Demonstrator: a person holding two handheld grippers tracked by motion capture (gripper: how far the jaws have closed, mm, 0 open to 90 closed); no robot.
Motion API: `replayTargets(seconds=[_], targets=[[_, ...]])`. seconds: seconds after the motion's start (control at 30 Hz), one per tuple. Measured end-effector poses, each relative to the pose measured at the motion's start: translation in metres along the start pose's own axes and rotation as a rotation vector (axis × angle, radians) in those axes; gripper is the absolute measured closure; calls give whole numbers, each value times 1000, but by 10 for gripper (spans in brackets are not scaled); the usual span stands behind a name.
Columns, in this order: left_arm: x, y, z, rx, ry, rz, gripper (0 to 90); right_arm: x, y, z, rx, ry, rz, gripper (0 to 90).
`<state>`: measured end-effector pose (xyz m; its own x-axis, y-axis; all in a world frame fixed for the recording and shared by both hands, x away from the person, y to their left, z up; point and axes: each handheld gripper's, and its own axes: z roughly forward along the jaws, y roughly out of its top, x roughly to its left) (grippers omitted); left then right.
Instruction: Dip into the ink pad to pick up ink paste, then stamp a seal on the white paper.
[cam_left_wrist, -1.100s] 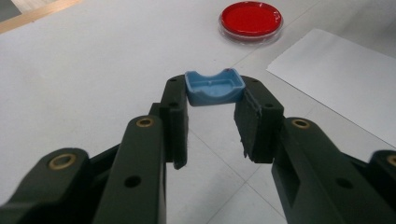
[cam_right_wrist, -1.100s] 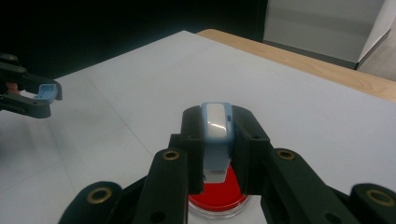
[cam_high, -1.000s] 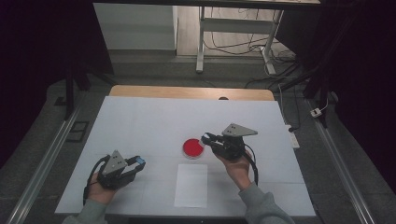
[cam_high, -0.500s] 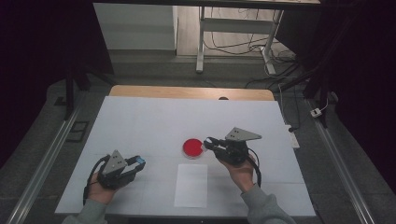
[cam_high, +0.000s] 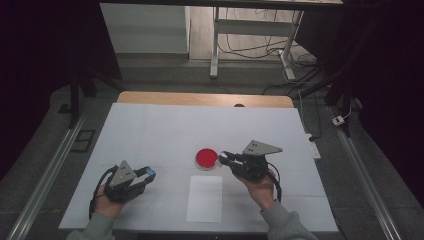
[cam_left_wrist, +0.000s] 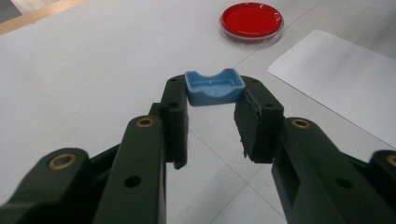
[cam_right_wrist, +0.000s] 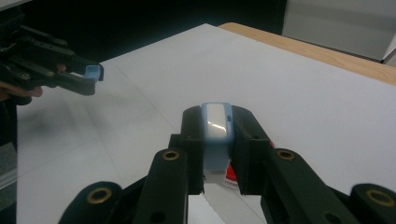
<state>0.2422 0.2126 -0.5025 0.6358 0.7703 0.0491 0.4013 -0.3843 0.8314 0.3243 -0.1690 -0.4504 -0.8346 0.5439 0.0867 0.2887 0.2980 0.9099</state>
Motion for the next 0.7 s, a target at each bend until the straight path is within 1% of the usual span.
replayTargets(seconds=[0.3,0.7], targets=[[0,0,0,0,0,-2,649,8,-1,-1,10,34,-11,752],[0,0,2,3,-6,-1,649,15,-3,0,33,62,-26,752]])
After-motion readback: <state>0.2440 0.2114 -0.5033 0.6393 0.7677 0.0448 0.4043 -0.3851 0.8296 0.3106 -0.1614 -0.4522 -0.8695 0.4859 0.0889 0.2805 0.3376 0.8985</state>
